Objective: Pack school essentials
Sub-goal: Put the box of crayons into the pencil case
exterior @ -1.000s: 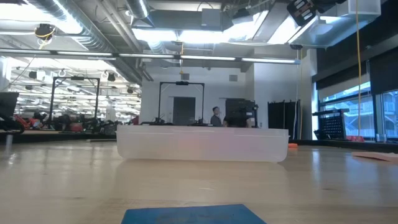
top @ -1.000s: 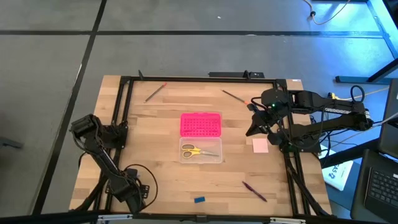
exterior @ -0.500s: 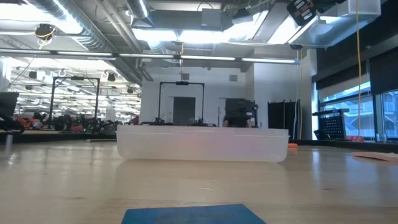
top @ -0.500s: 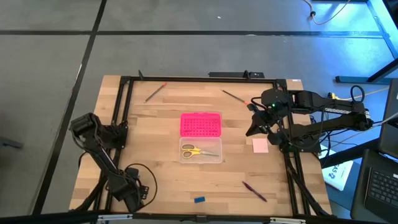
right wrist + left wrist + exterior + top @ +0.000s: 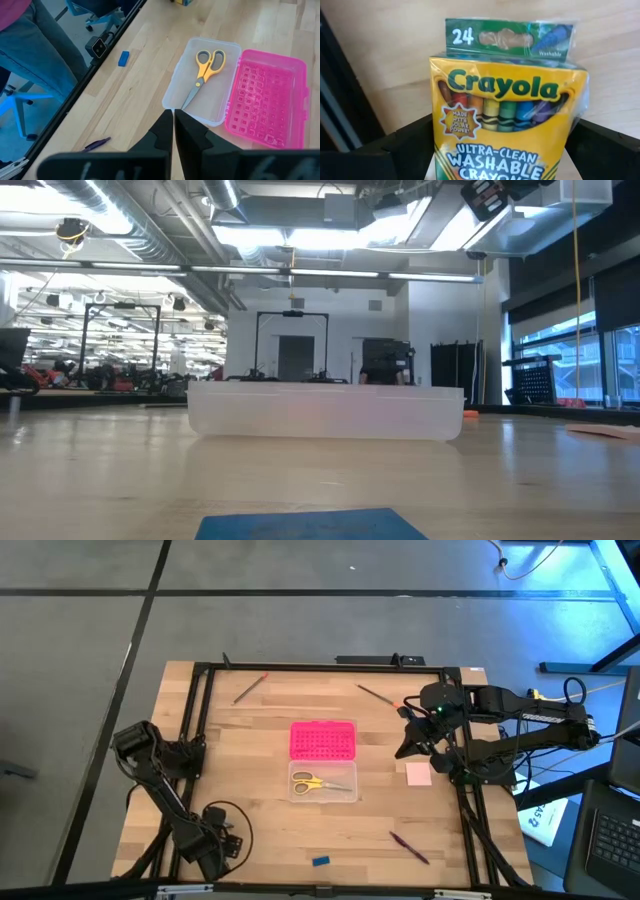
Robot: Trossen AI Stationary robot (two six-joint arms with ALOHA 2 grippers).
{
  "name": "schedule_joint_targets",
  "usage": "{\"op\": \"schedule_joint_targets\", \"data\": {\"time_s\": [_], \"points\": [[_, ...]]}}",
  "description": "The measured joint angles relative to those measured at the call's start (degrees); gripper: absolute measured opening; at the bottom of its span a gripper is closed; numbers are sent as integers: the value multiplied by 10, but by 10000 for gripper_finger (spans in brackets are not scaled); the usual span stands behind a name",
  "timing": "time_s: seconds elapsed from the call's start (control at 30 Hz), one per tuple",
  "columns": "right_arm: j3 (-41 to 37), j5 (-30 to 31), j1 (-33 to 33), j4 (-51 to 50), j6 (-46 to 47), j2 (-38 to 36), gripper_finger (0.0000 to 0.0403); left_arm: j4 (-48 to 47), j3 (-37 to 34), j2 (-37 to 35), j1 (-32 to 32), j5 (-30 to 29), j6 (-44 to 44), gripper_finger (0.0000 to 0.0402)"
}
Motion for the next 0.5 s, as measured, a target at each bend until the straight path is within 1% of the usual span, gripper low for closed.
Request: {"op": "schedule_joint_targets", "data": {"time_s": [0.17,0.3,0.5], "points": [[0,0,0,0,0,0,21,-1,0,0,0,-12,5,389],[0,0,0,0,0,0,21,-5,0,0,2,-18,58,384],[0,0,0,0,0,0,21,-2,-1,1,3,-20,70,355]]}}
